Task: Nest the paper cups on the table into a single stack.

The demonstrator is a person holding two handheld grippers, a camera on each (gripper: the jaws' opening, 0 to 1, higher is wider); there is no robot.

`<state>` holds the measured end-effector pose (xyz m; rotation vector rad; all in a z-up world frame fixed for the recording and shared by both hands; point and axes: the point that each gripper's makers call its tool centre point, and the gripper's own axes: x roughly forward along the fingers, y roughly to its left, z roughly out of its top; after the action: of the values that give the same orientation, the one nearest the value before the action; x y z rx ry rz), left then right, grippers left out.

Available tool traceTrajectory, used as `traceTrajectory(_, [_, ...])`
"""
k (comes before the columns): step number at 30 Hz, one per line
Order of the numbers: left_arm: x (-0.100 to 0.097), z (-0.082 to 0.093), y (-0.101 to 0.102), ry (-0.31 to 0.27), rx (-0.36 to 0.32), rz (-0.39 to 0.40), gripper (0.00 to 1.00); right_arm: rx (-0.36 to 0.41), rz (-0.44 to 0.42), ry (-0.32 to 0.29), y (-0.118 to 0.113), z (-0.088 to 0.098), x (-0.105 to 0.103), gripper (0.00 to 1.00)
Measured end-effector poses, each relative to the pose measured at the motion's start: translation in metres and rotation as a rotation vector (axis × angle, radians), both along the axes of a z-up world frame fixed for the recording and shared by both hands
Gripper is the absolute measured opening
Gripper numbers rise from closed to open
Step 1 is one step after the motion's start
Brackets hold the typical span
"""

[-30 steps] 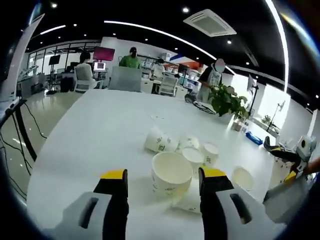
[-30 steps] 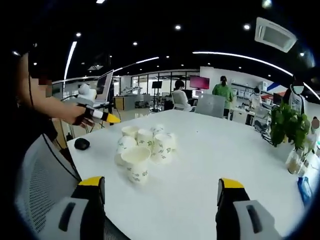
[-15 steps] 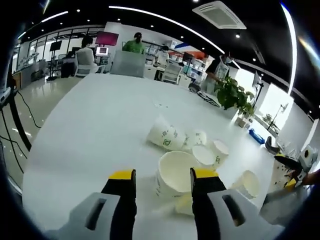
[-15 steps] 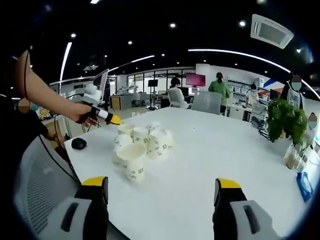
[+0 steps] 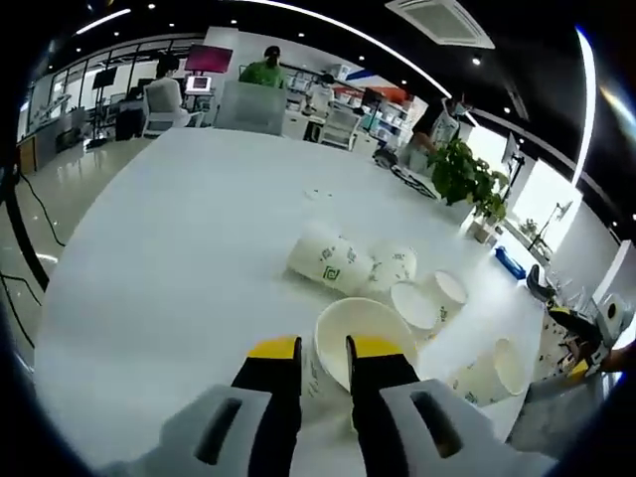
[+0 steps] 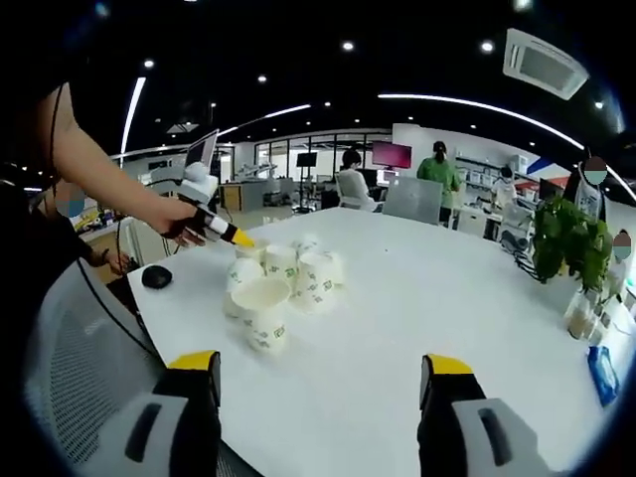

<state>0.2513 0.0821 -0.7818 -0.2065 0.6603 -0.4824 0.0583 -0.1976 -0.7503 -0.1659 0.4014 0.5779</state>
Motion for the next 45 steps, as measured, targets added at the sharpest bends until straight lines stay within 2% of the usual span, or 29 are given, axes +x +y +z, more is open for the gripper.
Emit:
traceTrajectory(6, [0.001, -0.003, -0.001, 0.016, 0.000, 0.000, 0.10, -0.012, -0.002, 0.004, -0.001, -0.002, 0.000, 0.81])
traceTrajectory(11, [-0.001, -0.003, -0.002, 0.021, 0.009, -0.006, 0.01, -0.024, -0.003, 0.006, -0.002, -0.003, 0.000, 0.79])
traceTrajectory(16, [-0.004, -0.002, -0.002, 0.019, 0.022, -0.011, 0.01, -0.031, -0.004, 0.006, -0.003, -0.004, 0.000, 0.78])
traceTrajectory(26, [-0.001, 0.005, 0.001, 0.011, 0.004, 0.003, 0.00, -0.030, -0.004, -0.003, -0.003, -0.002, 0.000, 0.79])
traceTrajectory(35, [-0.001, 0.023, 0.005, -0.004, -0.029, 0.020, 0.00, -0.006, 0.002, -0.013, -0.001, 0.001, 0.000, 0.83])
traceTrajectory(39, [-0.001, 0.032, 0.007, -0.017, -0.017, 0.011, 0.00, 0.010, 0.008, -0.014, 0.001, 0.003, 0.000, 0.86])
traceTrajectory(45, [-0.003, 0.053, 0.013, -0.042, -0.034, 0.039, 0.00, 0.020, 0.019, -0.010, 0.004, 0.003, -0.001, 0.89])
